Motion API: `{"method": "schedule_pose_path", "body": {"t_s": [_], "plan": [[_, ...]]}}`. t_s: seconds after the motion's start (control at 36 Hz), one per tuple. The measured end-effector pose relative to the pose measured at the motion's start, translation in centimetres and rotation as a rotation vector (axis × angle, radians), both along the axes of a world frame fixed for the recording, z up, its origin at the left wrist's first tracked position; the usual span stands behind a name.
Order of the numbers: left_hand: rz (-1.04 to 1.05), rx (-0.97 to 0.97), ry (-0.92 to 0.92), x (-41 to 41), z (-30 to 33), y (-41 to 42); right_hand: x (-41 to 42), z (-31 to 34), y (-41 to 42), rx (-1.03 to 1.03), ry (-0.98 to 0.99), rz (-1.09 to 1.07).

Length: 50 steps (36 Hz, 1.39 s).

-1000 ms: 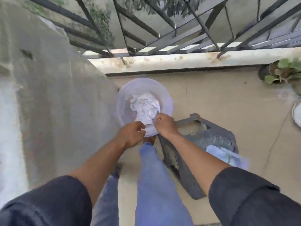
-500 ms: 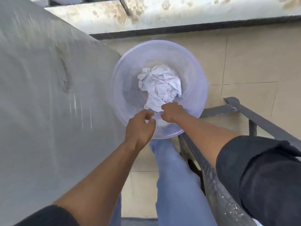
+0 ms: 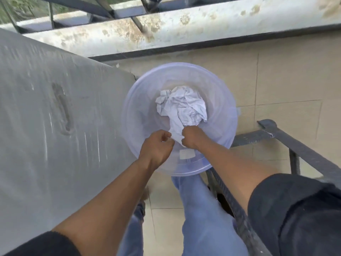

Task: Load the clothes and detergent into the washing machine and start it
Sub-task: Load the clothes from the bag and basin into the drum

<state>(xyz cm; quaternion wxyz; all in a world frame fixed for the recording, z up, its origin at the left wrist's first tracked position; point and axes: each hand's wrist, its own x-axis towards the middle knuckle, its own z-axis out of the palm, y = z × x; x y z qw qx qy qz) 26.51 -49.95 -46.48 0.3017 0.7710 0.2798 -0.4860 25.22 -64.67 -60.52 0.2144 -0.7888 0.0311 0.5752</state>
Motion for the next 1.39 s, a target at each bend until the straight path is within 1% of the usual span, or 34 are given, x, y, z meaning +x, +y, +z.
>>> {"method": "schedule_pose_path", "body": {"t_s": [0.14, 0.22, 0.33, 0.44, 0.53, 0.58, 0.67, 0.78, 0.83, 0.94, 1.06, 1.14, 1.25, 1.33, 1.39], "plan": [[-0.073, -0.006, 0.015, 0.5, 3.7, -0.5, 0.9, 6.9, 0.5, 0.039, -0.198, -0.401], [-0.126, -0.019, -0.008, 1.0, 6.5, -1.0, 1.8, 12.0, 0.7, 0.099, -0.271, -0.564], [-0.187, -0.020, -0.067, 2.0, 11.3, -1.1, 2.4, 19.6, 0.9, 0.191, -0.336, -0.713], [-0.201, -0.061, -0.126, 3.1, 17.3, -0.9, 2.5, 27.6, 0.9, 0.286, -0.363, -0.822], [-0.217, -0.138, -0.139, 3.1, 22.0, -0.8, 2.5, 33.4, 1.1, 0.310, -0.407, -0.899], [-0.271, -0.177, -0.154, 2.6, 24.9, -0.4, 2.3, 37.3, 1.1, 0.328, -0.437, -0.971], [-0.379, -0.150, -0.200, 1.1, 28.6, 0.5, 1.7, 42.9, 1.2, 0.378, -0.519, -1.031], [-0.466, -0.113, -0.283, -1.0, 33.6, 1.7, 1.0, 51.0, 1.2, 0.529, -0.555, -1.157], [-0.464, -0.123, -0.347, -1.8, 36.1, 2.4, 0.6, 55.1, 1.2, 0.638, -0.598, -1.178], [-0.421, -0.111, -0.553, -2.9, 40.0, 4.0, 0.0, 62.8, 1.0, 0.869, -0.625, -1.181], [-0.408, -0.091, -0.698, -2.6, 43.4, 5.3, -0.8, 68.7, 0.4, 0.955, -0.706, -1.130], [-0.396, -0.122, -0.781, -1.6, 46.7, 6.0, -1.5, 72.0, -0.3, 0.943, -0.819, -1.108], [-0.340, -0.193, -0.911, 0.8, 51.6, 6.3, -2.5, 74.7, -1.5, 0.843, -0.971, -1.057], [-0.281, -0.346, -0.916, 2.3, 55.5, 6.2, -3.0, 75.5, -2.0, 0.764, -1.014, -1.034], [-0.205, -0.470, -0.914, 2.8, 58.1, 6.1, -3.2, 75.4, -2.2, 0.674, -1.055, -1.024]]}}
